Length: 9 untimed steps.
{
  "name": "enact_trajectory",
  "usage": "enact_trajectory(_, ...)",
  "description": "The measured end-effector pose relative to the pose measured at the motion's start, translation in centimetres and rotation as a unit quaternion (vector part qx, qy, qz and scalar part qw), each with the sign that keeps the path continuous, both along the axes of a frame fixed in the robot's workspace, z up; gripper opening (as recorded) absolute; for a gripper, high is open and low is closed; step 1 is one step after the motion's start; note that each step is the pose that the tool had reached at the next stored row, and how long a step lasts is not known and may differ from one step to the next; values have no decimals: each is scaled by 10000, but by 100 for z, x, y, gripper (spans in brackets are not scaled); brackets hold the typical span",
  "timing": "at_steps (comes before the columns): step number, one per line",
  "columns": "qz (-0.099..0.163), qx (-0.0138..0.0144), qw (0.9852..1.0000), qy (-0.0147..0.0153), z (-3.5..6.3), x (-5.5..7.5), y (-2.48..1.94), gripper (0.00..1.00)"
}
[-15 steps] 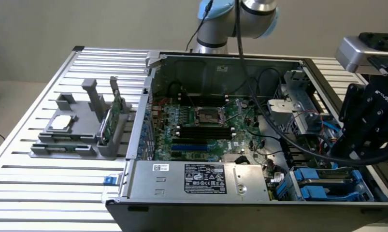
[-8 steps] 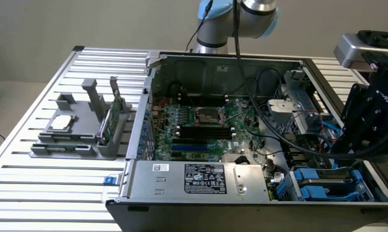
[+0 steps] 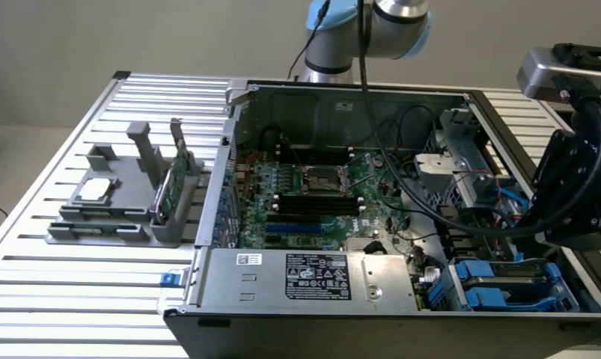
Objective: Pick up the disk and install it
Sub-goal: 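Insert the first disk wire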
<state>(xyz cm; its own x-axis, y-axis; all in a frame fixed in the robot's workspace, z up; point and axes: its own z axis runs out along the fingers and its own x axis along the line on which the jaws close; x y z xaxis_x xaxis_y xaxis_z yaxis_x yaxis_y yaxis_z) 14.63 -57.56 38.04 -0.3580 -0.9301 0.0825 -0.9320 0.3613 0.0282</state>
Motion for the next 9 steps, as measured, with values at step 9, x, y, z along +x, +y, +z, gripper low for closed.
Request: enact_trajectory(9, -604, 0, 9982, -51, 0, 0, 0, 31)
